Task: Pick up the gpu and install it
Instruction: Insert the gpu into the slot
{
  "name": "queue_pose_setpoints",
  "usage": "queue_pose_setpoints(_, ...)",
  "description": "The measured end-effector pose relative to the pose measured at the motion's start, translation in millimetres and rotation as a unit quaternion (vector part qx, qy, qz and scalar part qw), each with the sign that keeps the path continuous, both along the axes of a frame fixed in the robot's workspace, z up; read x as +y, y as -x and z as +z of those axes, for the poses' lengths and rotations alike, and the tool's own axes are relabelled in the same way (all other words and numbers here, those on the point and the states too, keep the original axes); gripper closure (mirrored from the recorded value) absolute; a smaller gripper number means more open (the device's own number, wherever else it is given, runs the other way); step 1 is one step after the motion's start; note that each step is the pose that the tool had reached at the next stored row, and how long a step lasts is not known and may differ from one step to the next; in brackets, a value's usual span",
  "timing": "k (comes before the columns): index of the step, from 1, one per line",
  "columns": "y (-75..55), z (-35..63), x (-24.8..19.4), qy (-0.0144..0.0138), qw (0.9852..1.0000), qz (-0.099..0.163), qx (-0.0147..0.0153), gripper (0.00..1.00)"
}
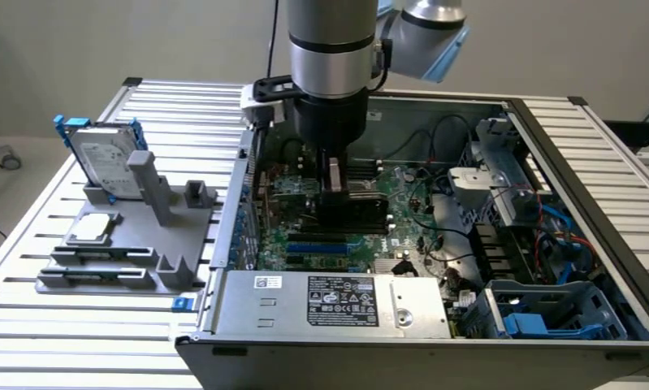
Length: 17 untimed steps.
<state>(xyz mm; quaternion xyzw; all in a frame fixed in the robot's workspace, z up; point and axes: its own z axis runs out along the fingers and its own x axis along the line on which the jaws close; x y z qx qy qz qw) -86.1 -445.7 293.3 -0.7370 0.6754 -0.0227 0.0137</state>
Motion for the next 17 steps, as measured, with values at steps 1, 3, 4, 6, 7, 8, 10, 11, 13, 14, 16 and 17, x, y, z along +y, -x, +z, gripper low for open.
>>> queue_pose_setpoints(1,0.6,-1.6,-0.2,0.0006,1.0000,-0.001,0.0001,0.73)
queue_pose_setpoints(3,1.1,-5.1,-0.4,0.0014,1.0000,-0.007,0.0001,0.73)
queue_pose_setpoints(4,1.3,-7.0,-0.4,0.0017,0.9999,-0.011,0.0000,0.73)
queue_pose_setpoints(6,1.7,-10.7,-0.5,0.0024,0.9998,-0.020,0.0000,0.73)
queue_pose_setpoints(7,1.9,-12.5,-0.5,0.0028,0.9997,-0.024,0.0001,0.73)
queue_pose_setpoints(8,2.2,-14.2,-0.7,0.0031,0.9996,-0.026,0.0000,0.73)
queue_pose_setpoints(10,2.6,-17.1,-1.5,0.0037,0.9996,-0.029,0.0000,0.73)
queue_pose_setpoints(11,2.8,-18.1,-2.0,0.0041,0.9996,-0.029,0.0001,0.73)
queue_pose_setpoints(13,2.8,-18.5,-2.5,0.0055,0.9996,-0.029,0.0010,0.73)
queue_pose_setpoints(14,2.8,-18.6,-2.6,0.0055,0.9996,-0.029,0.0011,0.73)
queue_pose_setpoints(16,2.7,-18.9,-2.9,0.0053,0.9996,-0.029,0.0015,0.73)
queue_pose_setpoints(17,2.8,-19.1,-2.9,0.0054,0.9996,-0.029,0.0020,0.73)
